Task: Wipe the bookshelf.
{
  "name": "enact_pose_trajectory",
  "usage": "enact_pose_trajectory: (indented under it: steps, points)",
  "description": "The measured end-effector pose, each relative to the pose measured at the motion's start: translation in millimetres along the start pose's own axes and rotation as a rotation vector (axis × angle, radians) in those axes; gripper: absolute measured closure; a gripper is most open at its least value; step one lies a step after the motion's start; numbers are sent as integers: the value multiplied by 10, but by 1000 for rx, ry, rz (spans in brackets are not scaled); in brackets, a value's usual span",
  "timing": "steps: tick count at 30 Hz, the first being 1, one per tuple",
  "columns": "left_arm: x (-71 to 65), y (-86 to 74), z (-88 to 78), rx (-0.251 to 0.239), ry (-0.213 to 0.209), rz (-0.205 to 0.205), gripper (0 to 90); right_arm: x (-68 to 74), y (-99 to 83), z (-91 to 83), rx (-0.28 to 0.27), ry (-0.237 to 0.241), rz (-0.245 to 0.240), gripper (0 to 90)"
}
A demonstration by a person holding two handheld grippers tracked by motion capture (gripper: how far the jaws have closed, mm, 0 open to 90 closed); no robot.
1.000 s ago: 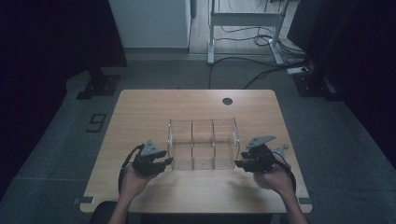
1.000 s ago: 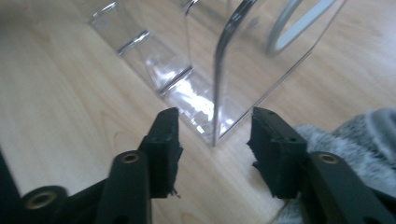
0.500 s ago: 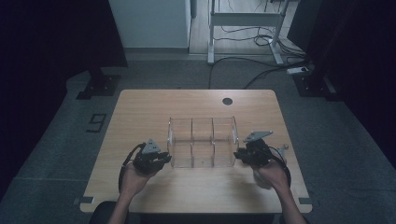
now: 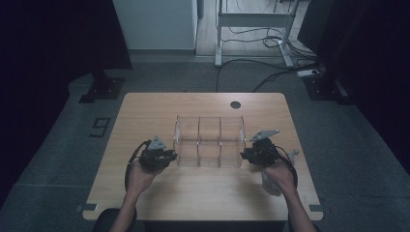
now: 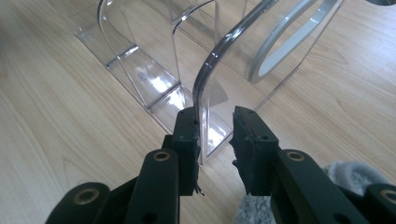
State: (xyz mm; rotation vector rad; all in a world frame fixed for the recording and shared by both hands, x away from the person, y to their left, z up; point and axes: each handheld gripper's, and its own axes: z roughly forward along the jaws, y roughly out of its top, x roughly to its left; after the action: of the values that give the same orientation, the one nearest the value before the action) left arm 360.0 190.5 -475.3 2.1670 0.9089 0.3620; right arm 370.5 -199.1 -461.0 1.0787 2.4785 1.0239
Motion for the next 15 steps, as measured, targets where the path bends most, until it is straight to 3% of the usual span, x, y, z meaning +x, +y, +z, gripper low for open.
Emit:
enact_pose_trajectory:
  steps: [15]
  points:
    - [181,132,129,8,13,-21,714,-137,152,121,11,-39,10,680]
